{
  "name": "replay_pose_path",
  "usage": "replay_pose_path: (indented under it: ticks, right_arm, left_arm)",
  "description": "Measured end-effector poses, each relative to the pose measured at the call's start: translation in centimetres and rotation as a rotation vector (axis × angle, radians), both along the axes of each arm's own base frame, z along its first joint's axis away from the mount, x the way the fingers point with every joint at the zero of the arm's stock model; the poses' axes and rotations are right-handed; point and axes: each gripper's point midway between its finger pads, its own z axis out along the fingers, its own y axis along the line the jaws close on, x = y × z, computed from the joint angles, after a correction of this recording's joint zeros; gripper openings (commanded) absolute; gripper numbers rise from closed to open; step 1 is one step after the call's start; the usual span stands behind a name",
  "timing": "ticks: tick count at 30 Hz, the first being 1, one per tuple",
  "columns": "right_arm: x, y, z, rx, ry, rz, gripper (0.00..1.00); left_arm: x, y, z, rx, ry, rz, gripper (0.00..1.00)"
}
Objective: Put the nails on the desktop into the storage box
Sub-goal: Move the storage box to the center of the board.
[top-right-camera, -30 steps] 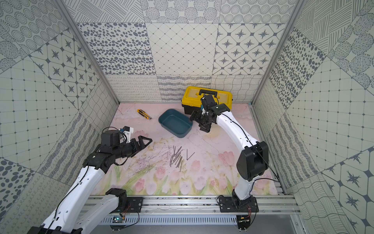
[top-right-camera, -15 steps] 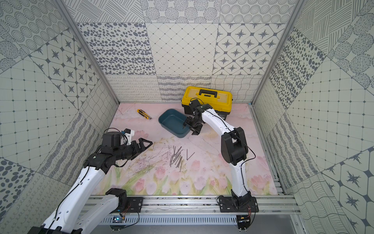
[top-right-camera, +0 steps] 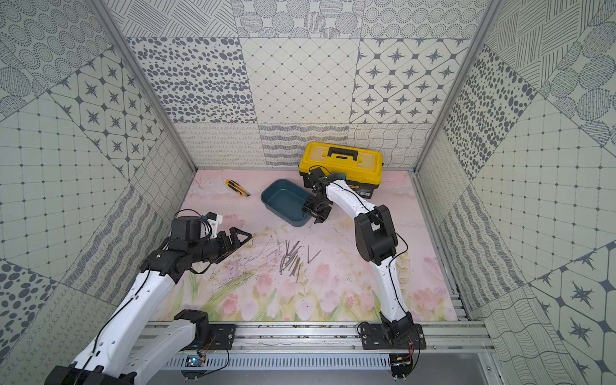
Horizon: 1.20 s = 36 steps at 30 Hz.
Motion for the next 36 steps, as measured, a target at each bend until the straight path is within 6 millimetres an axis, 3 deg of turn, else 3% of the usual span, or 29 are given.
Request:
replay_pose_path:
  ticks: [13, 24, 30, 36]
  right_arm:
    - [1.7, -0.6, -0.7, -0.079, -0.06, 0.062, 0.27]
    - [2.1, -2.8, -0.2, -0.208, -0.12, 0.193, 0.0]
    - [1.3, -4.5, -0.2, -0.251, -0.124, 0.269, 0.0]
    - [1.6, -8.1, 0.2, -0.312, -0.133, 0.306, 0.0]
  left_arm:
    - [0.5, 0.0, -0.9, 0.006, 0.039, -0.004, 1.0]
    - [0.7, -0.1, -1.1, 0.008, 0.053, -0.006, 1.0]
    - [0.9, -0.1, -1.6, 0.009, 0.07, -0.007, 1.0]
    - [1.1, -0.2, -2.0, 0.01, 0.091, -0.008, 1.0]
